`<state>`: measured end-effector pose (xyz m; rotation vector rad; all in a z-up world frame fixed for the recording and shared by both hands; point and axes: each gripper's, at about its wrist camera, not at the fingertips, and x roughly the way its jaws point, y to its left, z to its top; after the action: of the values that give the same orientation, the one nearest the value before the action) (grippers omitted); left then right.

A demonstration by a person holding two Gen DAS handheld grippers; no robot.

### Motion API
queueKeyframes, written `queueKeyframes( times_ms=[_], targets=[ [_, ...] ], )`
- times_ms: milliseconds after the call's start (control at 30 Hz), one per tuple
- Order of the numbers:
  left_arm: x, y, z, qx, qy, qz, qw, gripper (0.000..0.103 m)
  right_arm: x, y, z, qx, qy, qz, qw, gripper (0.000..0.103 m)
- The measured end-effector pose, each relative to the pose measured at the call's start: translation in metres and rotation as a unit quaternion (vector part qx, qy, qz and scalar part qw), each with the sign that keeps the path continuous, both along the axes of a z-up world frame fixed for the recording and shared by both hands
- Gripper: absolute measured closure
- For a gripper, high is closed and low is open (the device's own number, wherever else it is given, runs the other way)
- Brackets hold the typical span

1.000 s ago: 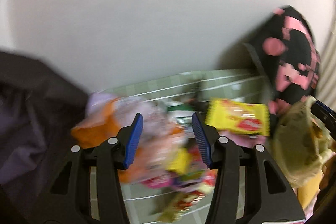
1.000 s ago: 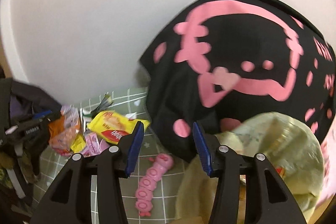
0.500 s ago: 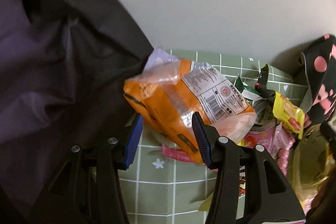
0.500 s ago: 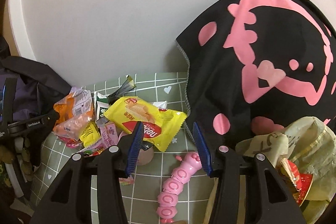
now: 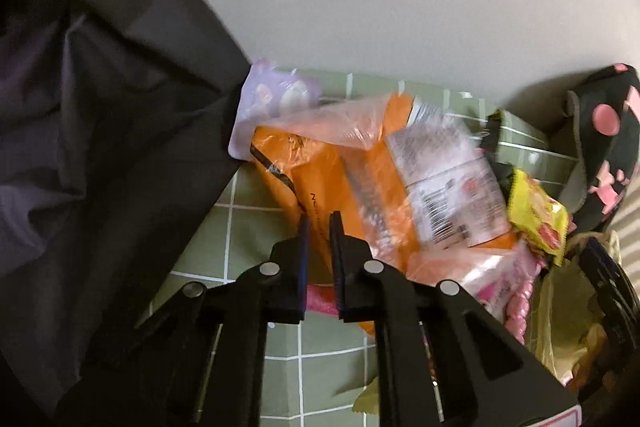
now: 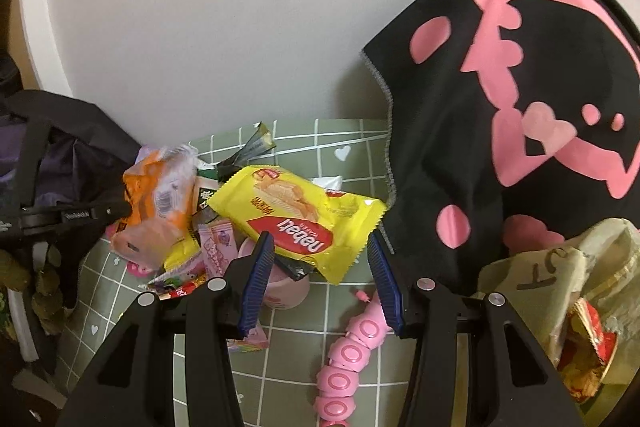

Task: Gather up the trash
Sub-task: 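Grasp the orange snack bag with the left tool while the right tool grasps the yellow nabati pack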

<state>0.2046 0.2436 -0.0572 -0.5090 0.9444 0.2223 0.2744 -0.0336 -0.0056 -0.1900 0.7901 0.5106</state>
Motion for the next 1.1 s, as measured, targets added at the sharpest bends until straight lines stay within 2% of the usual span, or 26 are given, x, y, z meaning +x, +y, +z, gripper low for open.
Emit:
queueKeyframes(
  times_ms=[233,367,533,700,933,1100],
  targets=[
    [-0.015,0.012,0.021,0.004,-0.019,-0.018,0.9997,0.099,0.022,0.012,-0.004,-0.004,-0.007,0.02,1.0,0.057],
    [-0.016,0.013,0.028,0.023,-0.015,-0.035,0.999,0.099,0.048,0.033,0.0,-0.005,-0.001,0.073,0.997,0.057],
    [-0.017,0.013,0.034,0.036,-0.016,-0.043,0.9983,0.099,0.086,0.046,-0.011,-0.007,0.065,0.093,0.993,0.057],
    [-0.012,0.006,0.033,0.034,-0.018,-0.058,0.9975,0.099,0.072,0.034,-0.024,-0.005,0.094,0.094,0.991,0.057],
    [-0.011,0.011,0.035,0.029,-0.025,-0.06,0.9975,0.099,0.059,0.023,-0.035,0.01,0.113,0.084,0.99,0.057],
    [-0.011,0.017,0.031,0.019,-0.029,-0.055,0.9979,0.099,0.047,0.026,-0.03,-0.004,0.105,0.088,0.991,0.057]
  ],
)
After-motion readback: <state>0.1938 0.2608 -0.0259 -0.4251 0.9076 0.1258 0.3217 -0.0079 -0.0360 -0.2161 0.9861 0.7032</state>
